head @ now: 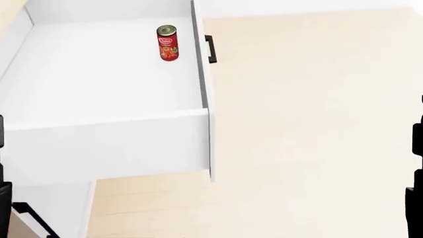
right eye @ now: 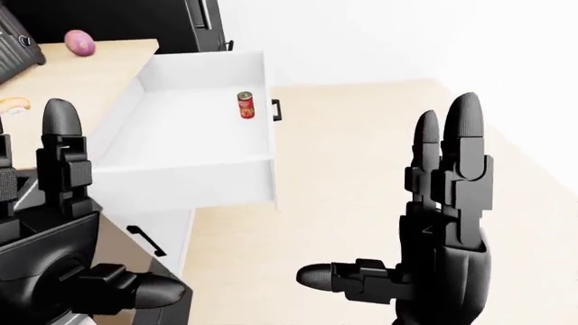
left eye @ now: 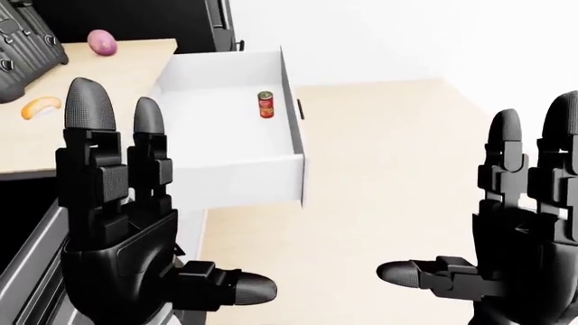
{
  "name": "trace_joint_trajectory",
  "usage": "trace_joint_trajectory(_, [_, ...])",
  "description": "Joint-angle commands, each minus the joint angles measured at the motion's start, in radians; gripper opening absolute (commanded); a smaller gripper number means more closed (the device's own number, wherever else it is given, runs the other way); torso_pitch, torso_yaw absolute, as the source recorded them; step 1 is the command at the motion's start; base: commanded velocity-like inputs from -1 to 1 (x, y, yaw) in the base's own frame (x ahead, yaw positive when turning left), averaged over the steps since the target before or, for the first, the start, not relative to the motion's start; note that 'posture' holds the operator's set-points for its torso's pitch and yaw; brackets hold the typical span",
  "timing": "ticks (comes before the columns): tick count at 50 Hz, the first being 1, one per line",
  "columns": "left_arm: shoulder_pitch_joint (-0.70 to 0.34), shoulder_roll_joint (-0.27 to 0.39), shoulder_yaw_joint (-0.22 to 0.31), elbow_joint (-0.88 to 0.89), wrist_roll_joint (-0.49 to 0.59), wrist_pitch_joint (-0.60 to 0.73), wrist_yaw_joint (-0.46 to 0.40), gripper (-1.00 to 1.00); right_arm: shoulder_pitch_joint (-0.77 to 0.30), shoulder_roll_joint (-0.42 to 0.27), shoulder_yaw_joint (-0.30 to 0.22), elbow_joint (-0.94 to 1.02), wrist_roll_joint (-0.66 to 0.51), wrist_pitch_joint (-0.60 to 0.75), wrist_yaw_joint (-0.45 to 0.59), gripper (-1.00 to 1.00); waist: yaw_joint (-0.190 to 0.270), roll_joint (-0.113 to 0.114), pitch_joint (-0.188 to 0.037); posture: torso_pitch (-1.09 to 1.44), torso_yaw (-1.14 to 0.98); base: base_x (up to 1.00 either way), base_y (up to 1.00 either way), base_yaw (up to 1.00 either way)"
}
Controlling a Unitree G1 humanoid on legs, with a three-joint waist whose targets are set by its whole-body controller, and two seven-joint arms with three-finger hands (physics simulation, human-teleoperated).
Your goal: Close the right drawer.
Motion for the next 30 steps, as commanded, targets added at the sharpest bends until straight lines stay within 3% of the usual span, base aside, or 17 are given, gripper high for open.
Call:
trace_joint_trajectory(1, [-0.007,0.001,0.002,-0.026,-0.001,-0.019,0.004,1.00,-0.008,-0.001,0.003,-0.031,-0.001,-0.024,-0.001,1.00,0.000,-0.004,-0.008,0.00,0.00,0.01,0.00,0.00])
trace_joint_trajectory(15, [-0.004,0.001,0.007,-0.017,-0.004,-0.032,0.001,1.00,-0.009,0.001,0.000,-0.012,-0.030,-0.043,-0.016,1.00,-0.004,-0.006,-0.019,0.00,0.00,0.01,0.00,0.00])
trace_joint_trajectory(16, [-0.004,0.000,0.006,-0.016,-0.004,-0.032,0.001,1.00,-0.010,0.001,-0.001,-0.013,-0.032,-0.042,-0.017,1.00,-0.005,-0.002,-0.032,0.00,0.00,0.13,0.00,0.00])
trace_joint_trajectory(18, [-0.003,0.000,0.005,-0.015,-0.003,-0.034,0.001,1.00,-0.010,0.000,0.000,-0.015,-0.034,-0.040,-0.017,1.00,-0.002,0.003,0.025,0.00,0.00,0.22,0.00,0.00])
trace_joint_trajectory(19, [-0.004,0.000,0.005,-0.015,-0.004,-0.033,0.001,1.00,-0.011,0.000,0.001,-0.017,-0.036,-0.037,-0.018,1.00,-0.002,0.005,0.031,0.00,0.00,0.21,0.00,0.00])
trace_joint_trajectory(25, [-0.006,0.001,0.004,-0.019,-0.002,-0.028,0.003,1.00,-0.017,0.000,0.002,-0.029,-0.040,-0.020,-0.018,1.00,-0.001,0.015,0.040,0.00,0.00,0.23,0.00,0.00])
trace_joint_trajectory(30, [-0.009,0.001,0.004,-0.023,0.000,-0.021,0.005,1.00,-0.013,-0.001,0.002,-0.019,-0.040,-0.034,-0.019,1.00,0.001,-0.018,0.038,0.00,0.00,0.23,0.00,0.00])
